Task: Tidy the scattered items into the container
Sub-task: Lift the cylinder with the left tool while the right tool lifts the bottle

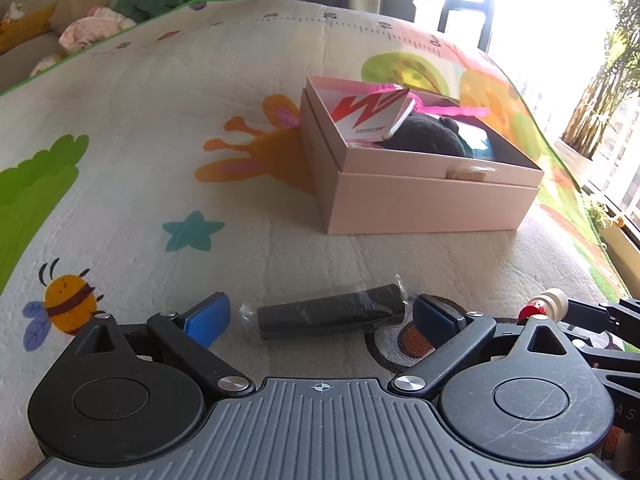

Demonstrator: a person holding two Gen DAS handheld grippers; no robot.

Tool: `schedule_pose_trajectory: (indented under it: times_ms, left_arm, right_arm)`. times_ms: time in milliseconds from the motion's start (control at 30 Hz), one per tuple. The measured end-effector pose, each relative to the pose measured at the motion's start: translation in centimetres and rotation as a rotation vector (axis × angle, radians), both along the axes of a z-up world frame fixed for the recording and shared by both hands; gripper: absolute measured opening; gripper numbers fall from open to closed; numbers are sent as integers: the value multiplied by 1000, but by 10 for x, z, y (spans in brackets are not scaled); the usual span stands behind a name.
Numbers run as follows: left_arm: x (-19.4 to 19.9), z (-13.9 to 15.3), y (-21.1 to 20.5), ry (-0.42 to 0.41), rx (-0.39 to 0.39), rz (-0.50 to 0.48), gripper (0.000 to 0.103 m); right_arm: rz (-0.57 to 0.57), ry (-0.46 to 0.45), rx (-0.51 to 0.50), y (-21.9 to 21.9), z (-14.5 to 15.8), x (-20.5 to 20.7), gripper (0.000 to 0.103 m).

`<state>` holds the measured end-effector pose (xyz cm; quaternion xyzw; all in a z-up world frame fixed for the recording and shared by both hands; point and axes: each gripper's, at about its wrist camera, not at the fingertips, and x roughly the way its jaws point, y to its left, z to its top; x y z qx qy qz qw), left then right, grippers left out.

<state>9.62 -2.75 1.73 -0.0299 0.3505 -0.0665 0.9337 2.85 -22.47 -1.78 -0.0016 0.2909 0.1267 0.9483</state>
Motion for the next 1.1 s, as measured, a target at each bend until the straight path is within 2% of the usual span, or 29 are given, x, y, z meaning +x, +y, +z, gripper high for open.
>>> schedule_pose_trajectory:
  times_ms: [267,467,700,833,933,1100]
  left_arm:
    - [-4,0,-3,-16,32,-32,89]
    - [-17,1,-6,-40,76,-127,88]
    - [-33,6,-6,-39,91,-208,88]
    - [-40,16,-15,-64,138,-278,88]
    - [-43,28,-22,-94,176,-331,88]
    - [-33,50,-32,-158,196,-379,88]
  right_arm:
    - [5,0,-22,3,-1,0,43]
    - [20,-6,-41,6,-1,-1,43]
    - [15,-2,-27,3,0,0,43]
    - [14,18,-43,-2,4,-3,43]
    - [17,-1,-92,-12,13,-12,43]
    - [-3,-52,-142,-34,39,-24,43]
